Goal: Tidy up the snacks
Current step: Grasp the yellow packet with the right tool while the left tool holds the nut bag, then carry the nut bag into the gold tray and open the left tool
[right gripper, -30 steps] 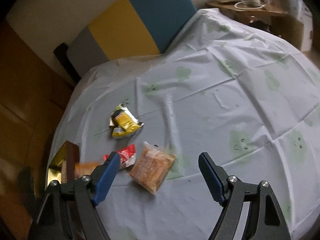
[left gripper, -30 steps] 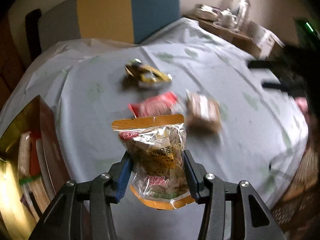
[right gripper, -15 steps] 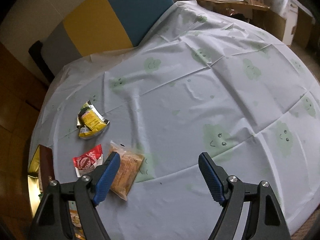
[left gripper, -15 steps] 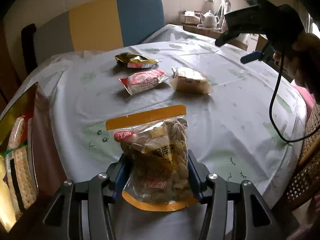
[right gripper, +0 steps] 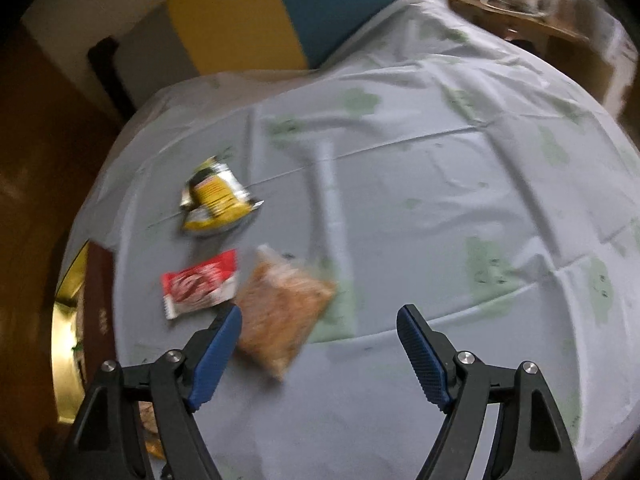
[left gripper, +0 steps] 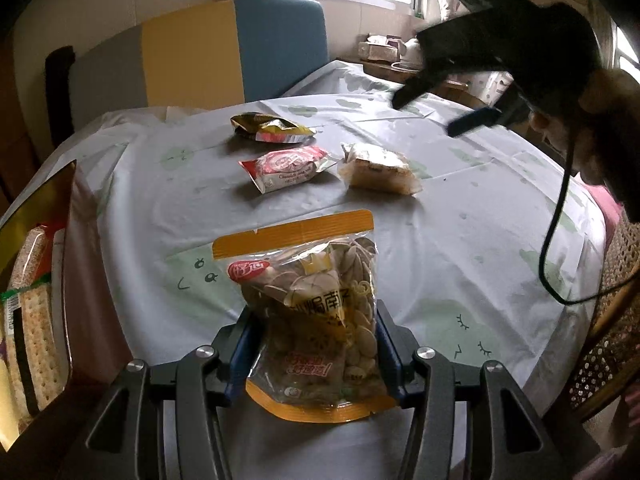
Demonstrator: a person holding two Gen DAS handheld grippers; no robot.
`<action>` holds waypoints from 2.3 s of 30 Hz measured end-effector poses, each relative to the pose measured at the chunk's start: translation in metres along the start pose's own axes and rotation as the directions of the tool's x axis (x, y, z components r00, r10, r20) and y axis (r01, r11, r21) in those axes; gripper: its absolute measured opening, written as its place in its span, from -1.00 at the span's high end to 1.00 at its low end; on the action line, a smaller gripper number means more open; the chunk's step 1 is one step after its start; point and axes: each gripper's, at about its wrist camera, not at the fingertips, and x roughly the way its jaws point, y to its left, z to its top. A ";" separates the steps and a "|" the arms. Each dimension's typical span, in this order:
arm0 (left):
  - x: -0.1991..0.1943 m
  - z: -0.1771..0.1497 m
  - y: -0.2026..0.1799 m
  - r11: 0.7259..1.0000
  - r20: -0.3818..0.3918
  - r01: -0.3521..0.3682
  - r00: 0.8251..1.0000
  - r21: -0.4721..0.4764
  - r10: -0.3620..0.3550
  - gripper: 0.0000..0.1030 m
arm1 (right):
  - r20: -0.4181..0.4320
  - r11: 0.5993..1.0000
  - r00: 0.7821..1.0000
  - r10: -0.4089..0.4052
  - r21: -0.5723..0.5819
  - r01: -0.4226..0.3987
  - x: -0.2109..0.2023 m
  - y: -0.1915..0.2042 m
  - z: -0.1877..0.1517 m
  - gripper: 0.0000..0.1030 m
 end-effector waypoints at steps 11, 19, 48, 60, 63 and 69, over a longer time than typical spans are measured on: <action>-0.002 -0.004 0.005 0.999 0.031 0.048 0.998 0.002 -0.048 -0.07 | -0.042 0.958 0.999 0.029 -0.284 -0.040 0.054 0.094 0.061 -0.57; 0.000 -0.003 0.007 0.998 0.033 0.067 0.997 0.007 -0.067 -0.09 | -0.069 0.890 0.996 -0.057 -0.455 0.019 0.119 0.134 0.092 -0.56; 0.008 0.007 0.000 1.000 -0.017 -0.007 1.000 -0.022 0.007 -0.09 | -0.160 0.951 0.945 -0.284 -0.173 0.257 0.048 -0.021 0.003 0.08; 0.006 0.004 -0.004 0.999 -0.014 -0.034 0.999 -0.004 0.034 -0.09 | -0.137 0.930 0.938 -0.319 -0.238 0.282 0.056 -0.011 0.003 0.07; 0.006 0.005 -0.003 1.000 -0.015 -0.025 1.000 -0.007 0.025 -0.09 | -0.131 0.928 0.938 -0.321 -0.243 0.284 0.055 -0.004 0.001 0.07; 0.004 0.006 -0.002 0.999 -0.023 -0.025 0.999 -0.019 0.025 -0.07 | -0.120 0.918 0.935 -0.334 -0.268 0.294 0.052 0.005 -0.004 0.08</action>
